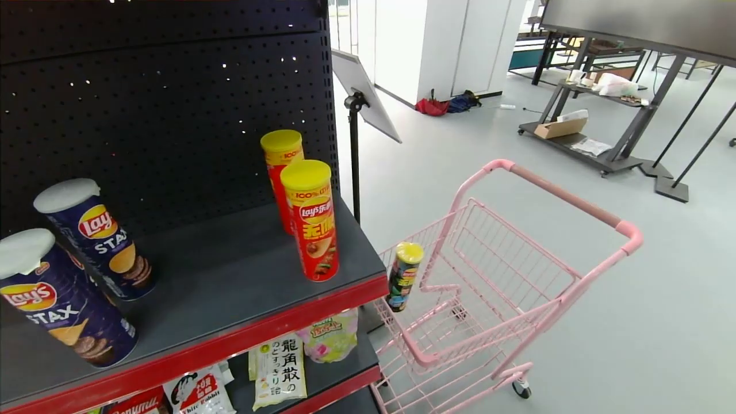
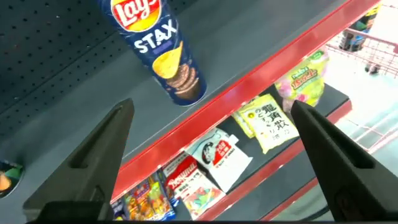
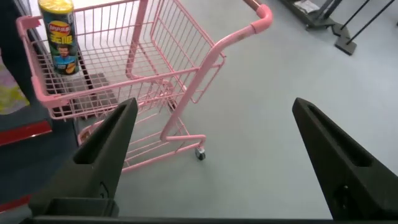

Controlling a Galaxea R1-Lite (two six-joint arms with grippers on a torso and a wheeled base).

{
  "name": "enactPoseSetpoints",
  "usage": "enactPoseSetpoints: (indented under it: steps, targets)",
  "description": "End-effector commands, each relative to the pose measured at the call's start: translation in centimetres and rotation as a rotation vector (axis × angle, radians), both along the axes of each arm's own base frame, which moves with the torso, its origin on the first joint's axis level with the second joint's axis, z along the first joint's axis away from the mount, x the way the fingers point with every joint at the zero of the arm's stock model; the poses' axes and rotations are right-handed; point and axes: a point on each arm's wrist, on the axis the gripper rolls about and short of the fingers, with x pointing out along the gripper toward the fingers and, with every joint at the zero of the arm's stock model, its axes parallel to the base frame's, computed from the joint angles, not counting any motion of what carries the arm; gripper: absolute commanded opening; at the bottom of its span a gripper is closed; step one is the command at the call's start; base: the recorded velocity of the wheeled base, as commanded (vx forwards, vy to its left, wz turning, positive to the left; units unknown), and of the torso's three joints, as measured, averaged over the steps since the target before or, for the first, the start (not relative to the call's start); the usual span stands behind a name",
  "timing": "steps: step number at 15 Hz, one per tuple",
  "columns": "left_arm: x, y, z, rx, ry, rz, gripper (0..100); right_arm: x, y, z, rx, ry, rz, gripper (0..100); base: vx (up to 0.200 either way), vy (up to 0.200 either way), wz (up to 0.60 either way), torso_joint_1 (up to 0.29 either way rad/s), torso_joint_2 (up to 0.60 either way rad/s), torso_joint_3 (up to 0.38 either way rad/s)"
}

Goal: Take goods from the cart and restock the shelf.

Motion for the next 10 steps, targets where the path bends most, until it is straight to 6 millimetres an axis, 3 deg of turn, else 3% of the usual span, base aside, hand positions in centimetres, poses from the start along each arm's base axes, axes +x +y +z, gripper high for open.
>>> enactPoseSetpoints:
  steps: [1, 9, 10]
  targets:
    - [0.03, -0.02, -0.03, -0.001, 0.004, -0.003, 100, -0.12, 0.0, -0.04, 0.0, -0.012, 0.002, 100, 0.0, 0.0, 0.6, -0.105, 0.19, 0.144]
    - [0.4, -0.17, -0.11, -0.052, -0.036, -0.03, 100, -0.28, -0.01, -0.13, 0.006, -0.03, -0.001, 100, 0.0, 0.0, 0.6, -0.144, 0.35, 0.19]
    - [0.43, -0.19, -0.15, -0.052, -0.033, -0.038, 100, -0.29, -0.01, -0.09, 0.006, -0.031, -0.001, 100, 0.0, 0.0, 0.0, -0.144, 0.35, 0.193]
